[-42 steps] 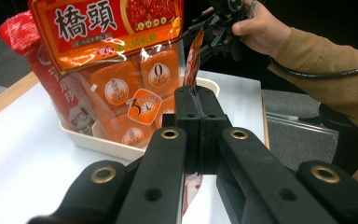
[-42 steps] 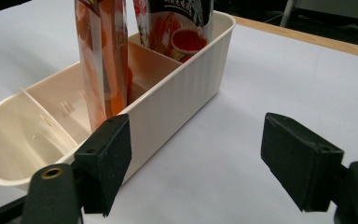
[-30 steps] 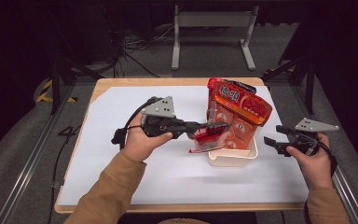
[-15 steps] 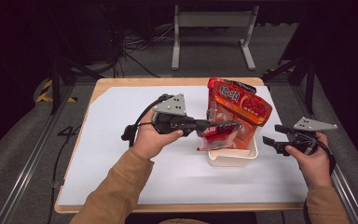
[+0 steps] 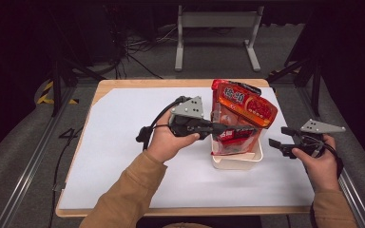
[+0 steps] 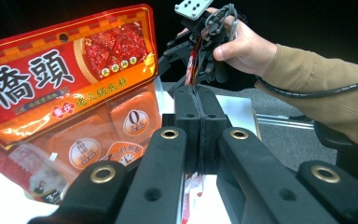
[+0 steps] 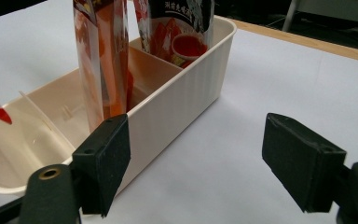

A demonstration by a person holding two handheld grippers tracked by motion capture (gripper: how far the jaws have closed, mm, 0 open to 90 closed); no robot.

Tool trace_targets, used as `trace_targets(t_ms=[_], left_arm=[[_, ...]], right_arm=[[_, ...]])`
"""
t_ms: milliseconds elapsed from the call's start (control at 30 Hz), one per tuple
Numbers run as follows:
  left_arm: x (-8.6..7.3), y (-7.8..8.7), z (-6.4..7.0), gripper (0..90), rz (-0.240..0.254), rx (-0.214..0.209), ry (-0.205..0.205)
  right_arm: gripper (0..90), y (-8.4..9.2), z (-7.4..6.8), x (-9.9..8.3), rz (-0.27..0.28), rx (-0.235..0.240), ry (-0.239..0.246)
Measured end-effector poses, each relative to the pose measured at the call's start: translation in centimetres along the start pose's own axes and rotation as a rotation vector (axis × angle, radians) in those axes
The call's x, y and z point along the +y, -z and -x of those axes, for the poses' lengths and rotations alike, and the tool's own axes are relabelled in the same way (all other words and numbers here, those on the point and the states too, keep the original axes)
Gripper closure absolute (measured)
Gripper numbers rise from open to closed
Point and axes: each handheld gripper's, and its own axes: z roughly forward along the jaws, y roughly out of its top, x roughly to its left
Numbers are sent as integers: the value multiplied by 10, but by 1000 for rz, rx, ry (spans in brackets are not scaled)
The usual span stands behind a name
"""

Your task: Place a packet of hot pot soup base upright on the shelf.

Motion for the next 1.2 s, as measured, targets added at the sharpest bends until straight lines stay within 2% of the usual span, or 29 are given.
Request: trace_targets(t_ms=[467, 633, 833, 1033, 1200], left_arm=[[-6, -17, -4, 899, 2, -13, -26], [-11, -23, -6, 899, 2, -30, -25], [-17, -29, -8, 898, -11, -26, -25], [-25, -35, -12, 898, 3, -36, -10], [-27, -42, -13, 898, 11, -41, -16]], right_arm=[[244, 0, 1, -1, 2, 2, -5], [243, 0, 1, -2, 1, 3, -6], [243, -1, 1, -2, -1, 4, -6], [243, -2, 1, -2, -6, 8, -6], [243, -3, 1, -3, -9, 8, -7]])
